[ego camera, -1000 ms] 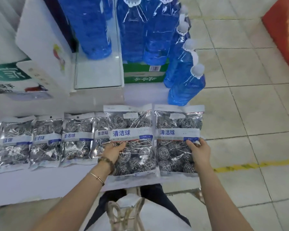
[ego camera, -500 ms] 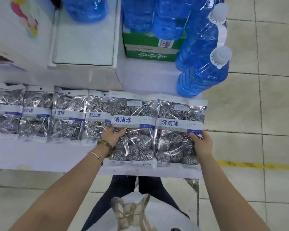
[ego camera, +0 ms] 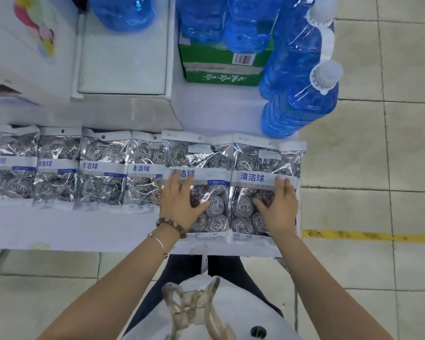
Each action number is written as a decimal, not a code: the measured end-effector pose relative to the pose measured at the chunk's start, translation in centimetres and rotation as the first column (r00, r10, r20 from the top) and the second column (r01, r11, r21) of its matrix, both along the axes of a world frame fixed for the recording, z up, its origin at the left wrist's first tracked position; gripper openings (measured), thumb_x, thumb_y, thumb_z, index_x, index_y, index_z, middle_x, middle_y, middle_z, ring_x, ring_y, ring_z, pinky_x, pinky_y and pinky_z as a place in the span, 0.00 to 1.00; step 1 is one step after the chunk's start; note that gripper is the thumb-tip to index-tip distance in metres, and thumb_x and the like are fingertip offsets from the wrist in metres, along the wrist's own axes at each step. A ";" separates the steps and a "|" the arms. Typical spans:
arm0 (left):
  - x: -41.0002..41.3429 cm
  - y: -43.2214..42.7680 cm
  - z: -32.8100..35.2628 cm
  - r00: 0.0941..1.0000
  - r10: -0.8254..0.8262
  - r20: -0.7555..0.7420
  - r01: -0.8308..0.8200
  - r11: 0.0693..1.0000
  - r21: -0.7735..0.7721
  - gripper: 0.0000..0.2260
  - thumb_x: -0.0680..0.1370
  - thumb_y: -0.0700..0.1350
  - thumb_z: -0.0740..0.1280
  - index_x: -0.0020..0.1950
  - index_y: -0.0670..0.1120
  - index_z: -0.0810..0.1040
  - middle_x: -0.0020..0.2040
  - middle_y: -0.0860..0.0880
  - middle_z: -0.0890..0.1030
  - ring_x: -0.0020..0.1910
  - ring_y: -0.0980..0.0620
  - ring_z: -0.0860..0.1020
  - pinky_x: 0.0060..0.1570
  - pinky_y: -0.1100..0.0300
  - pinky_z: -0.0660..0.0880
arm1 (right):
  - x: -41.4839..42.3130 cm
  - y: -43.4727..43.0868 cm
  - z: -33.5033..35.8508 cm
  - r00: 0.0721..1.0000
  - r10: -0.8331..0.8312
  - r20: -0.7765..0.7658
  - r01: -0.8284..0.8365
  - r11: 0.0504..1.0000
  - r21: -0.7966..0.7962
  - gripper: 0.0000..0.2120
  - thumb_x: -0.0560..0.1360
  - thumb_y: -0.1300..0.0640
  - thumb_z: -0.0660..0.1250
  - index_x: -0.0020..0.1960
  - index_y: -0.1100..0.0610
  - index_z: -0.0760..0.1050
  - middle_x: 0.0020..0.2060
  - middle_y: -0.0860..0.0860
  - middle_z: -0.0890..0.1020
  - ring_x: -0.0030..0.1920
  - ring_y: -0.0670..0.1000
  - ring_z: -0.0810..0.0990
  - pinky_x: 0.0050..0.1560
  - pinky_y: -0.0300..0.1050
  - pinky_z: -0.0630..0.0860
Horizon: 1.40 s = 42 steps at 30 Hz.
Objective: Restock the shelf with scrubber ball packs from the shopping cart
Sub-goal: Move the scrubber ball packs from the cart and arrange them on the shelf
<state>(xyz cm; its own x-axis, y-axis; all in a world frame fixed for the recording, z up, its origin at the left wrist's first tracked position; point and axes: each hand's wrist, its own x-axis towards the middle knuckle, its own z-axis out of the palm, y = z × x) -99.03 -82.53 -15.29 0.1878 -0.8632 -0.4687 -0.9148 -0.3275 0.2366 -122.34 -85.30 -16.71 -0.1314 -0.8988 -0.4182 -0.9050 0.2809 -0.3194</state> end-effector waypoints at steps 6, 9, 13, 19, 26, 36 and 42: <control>-2.1 -0.7 -2.3 0.943 -0.330 0.037 0.307 0.909 0.281 0.49 0.64 0.76 0.58 0.73 0.59 0.34 0.73 0.46 0.30 0.72 0.40 0.32 0.66 0.32 0.40 | 2.4 -0.4 -1.0 0.972 0.230 -0.054 -0.202 0.927 0.315 0.52 0.68 0.35 0.68 0.76 0.46 0.36 0.74 0.56 0.32 0.73 0.61 0.32 0.68 0.70 0.41; -2.2 -0.8 -2.7 0.937 -0.347 0.045 0.320 0.903 0.288 0.49 0.64 0.75 0.58 0.72 0.57 0.32 0.72 0.44 0.29 0.71 0.38 0.33 0.65 0.30 0.42 | 2.4 -0.3 -1.4 0.950 0.302 -0.084 -0.250 0.892 0.376 0.54 0.68 0.36 0.68 0.75 0.47 0.32 0.72 0.58 0.28 0.72 0.62 0.29 0.68 0.71 0.41; -2.3 -0.8 -2.9 0.932 -0.360 0.051 0.330 0.896 0.297 0.49 0.65 0.74 0.58 0.72 0.56 0.30 0.70 0.44 0.26 0.71 0.37 0.32 0.65 0.29 0.42 | 2.4 -0.8 -1.6 0.930 0.363 -0.061 -0.304 0.851 0.428 0.55 0.68 0.36 0.69 0.74 0.48 0.29 0.68 0.58 0.23 0.69 0.63 0.25 0.68 0.73 0.41; -2.3 -1.0 -3.2 0.930 -0.367 0.028 0.338 0.881 0.332 0.49 0.66 0.74 0.56 0.66 0.55 0.23 0.65 0.43 0.22 0.70 0.36 0.30 0.64 0.29 0.42 | 2.4 -1.6 -1.4 0.924 0.383 -0.004 -0.325 0.789 0.521 0.61 0.66 0.39 0.73 0.69 0.48 0.21 0.62 0.58 0.18 0.63 0.61 0.19 0.65 0.72 0.35; -2.6 -1.5 -3.5 0.915 -0.399 0.058 0.339 0.839 0.425 0.49 0.66 0.75 0.55 0.65 0.55 0.22 0.64 0.43 0.20 0.69 0.36 0.29 0.63 0.28 0.40 | 2.7 -1.8 -2.3 0.916 0.399 -0.035 -0.316 0.774 0.549 0.61 0.67 0.38 0.71 0.65 0.49 0.18 0.62 0.60 0.18 0.63 0.64 0.19 0.64 0.72 0.34; -2.7 -0.9 -0.7 0.961 -0.275 0.009 0.263 0.930 0.257 0.40 0.73 0.65 0.60 0.75 0.54 0.40 0.75 0.45 0.37 0.74 0.42 0.40 0.71 0.40 0.48 | 1.6 -0.9 -0.7 0.920 0.390 -0.022 -0.357 0.862 0.360 0.51 0.70 0.37 0.67 0.76 0.48 0.33 0.73 0.59 0.31 0.73 0.63 0.32 0.69 0.68 0.41; -2.3 2.1 3.0 0.977 0.033 -0.209 -0.037 0.999 -0.013 0.24 0.76 0.50 0.63 0.71 0.51 0.63 0.70 0.48 0.67 0.59 0.49 0.73 0.58 0.51 0.74 | 0.9 1.2 1.7 0.908 0.408 0.100 -0.416 0.905 0.090 0.32 0.74 0.48 0.67 0.73 0.55 0.59 0.68 0.59 0.69 0.66 0.59 0.69 0.66 0.56 0.68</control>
